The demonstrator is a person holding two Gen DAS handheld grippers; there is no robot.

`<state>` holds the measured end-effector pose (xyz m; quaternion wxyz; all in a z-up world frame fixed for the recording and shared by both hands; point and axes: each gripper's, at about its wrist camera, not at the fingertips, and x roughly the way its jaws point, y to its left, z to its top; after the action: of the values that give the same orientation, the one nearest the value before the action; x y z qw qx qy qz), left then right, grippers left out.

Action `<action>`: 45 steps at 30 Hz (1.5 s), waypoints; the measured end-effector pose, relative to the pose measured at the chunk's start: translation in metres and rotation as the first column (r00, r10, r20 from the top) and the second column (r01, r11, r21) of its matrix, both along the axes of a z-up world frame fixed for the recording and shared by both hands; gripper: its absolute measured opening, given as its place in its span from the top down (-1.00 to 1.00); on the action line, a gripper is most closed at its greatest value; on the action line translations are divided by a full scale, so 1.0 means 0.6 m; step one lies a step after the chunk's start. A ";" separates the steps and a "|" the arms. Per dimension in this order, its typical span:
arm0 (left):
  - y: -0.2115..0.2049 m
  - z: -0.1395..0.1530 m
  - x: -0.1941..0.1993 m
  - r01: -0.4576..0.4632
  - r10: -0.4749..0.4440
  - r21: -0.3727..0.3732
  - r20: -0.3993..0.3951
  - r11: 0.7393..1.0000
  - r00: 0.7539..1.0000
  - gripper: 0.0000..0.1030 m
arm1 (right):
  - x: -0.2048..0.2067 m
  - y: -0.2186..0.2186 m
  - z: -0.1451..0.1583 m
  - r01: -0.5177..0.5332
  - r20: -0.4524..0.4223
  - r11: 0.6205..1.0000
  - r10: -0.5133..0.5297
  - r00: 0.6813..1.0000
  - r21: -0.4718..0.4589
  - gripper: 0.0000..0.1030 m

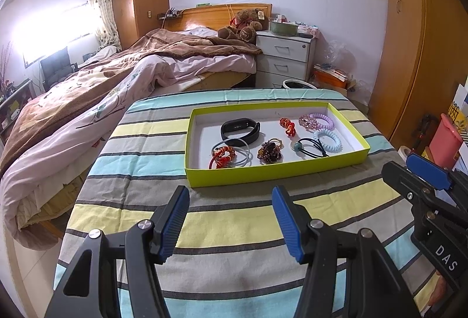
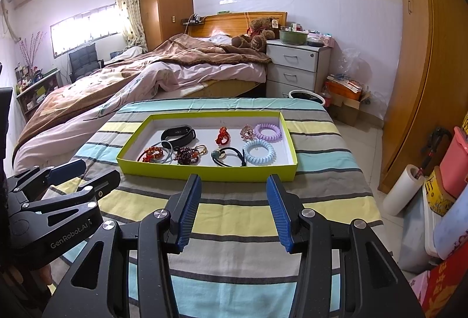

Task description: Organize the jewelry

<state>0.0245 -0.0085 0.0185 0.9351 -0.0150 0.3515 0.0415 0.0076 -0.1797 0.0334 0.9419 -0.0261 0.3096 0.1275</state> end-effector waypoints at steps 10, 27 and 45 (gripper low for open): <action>0.003 0.000 -0.001 0.000 0.000 0.000 -0.007 1.000 1.000 -0.14 | -0.002 0.001 -0.001 0.000 0.001 1.000 0.000 1.000 0.001 0.08; 0.003 0.001 -0.001 0.000 0.000 -0.002 -0.009 1.000 1.000 -0.14 | -0.003 0.002 -0.001 -0.001 -0.001 1.000 0.001 1.000 -0.001 0.08; -0.002 0.004 0.001 0.011 -0.011 0.000 -0.003 1.000 1.000 -0.14 | -0.006 0.003 -0.004 0.003 -0.003 1.000 -0.003 1.000 0.001 0.08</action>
<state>0.0252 -0.0096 0.0206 0.9348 -0.0131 0.3530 0.0366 0.0040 -0.1781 0.0312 0.9416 -0.0250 0.3110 0.1264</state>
